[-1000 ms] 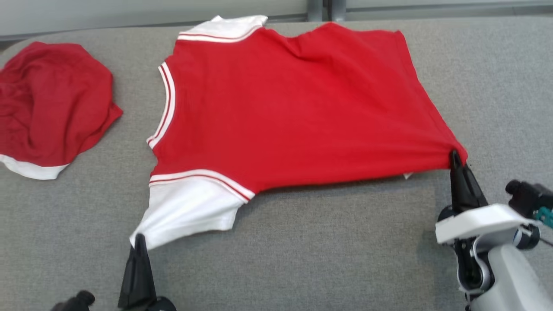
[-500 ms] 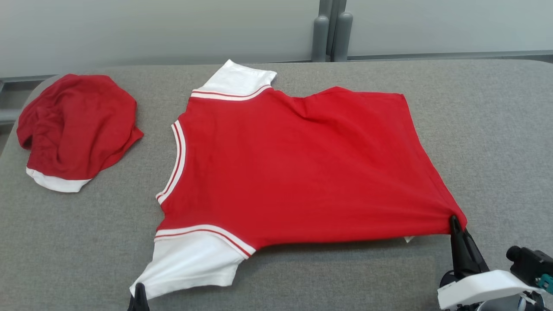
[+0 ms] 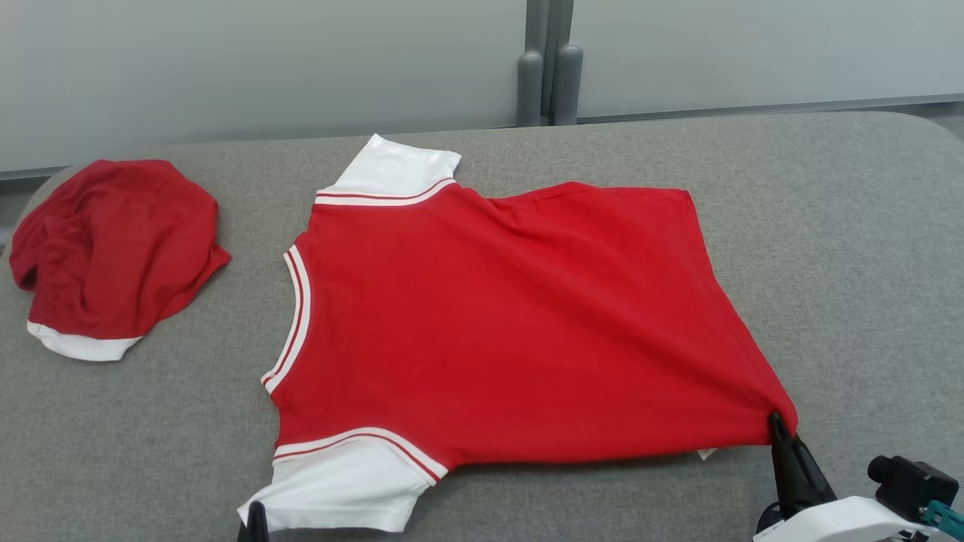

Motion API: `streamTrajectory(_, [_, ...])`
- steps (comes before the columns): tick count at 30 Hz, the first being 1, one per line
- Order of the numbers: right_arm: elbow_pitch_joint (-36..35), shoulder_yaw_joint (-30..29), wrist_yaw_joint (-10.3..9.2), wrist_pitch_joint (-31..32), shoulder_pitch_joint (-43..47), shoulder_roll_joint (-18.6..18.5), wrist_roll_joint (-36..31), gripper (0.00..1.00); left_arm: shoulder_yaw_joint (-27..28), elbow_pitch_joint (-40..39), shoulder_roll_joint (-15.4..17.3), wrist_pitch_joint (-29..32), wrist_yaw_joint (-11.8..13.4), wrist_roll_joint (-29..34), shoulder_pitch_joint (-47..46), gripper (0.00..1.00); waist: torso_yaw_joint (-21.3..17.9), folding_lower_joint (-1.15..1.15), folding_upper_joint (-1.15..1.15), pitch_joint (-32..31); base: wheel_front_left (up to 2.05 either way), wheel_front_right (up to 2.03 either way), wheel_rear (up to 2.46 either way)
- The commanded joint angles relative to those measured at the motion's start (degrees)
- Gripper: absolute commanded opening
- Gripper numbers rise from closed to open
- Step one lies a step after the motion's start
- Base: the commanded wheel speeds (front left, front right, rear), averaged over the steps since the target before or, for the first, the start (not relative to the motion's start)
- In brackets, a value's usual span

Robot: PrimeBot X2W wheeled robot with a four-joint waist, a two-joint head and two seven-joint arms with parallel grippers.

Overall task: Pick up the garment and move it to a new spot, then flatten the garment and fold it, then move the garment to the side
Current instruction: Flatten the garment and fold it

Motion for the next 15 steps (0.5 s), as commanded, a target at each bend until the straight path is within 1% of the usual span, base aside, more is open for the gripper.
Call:
streamTrajectory(1, [0.62,0.27,0.0,0.33,-0.66,-0.14,0.16,0.0,0.24,0.25,0.38,-0.27,-0.49,0.4,-1.42,0.0,-0.09,0.0,0.18,-0.38,0.0,0.0,0.0])
streamTrajectory(10, [4.78,0.22,0.0,2.43,-2.31,-0.13,-0.23,0.0,0.06,1.62,0.61,0.07,-1.81,-0.3,-4.37,0.0,0.56,0.0,0.18,-1.44,0.0,0.0,0.0])
streamTrajectory(15, [7.1,0.14,0.0,5.35,-3.91,-0.14,0.57,0.0,-1.5,2.99,0.38,1.21,-2.67,-0.64,-7.5,0.0,1.04,0.0,0.18,-2.2,0.0,0.0,0.0])
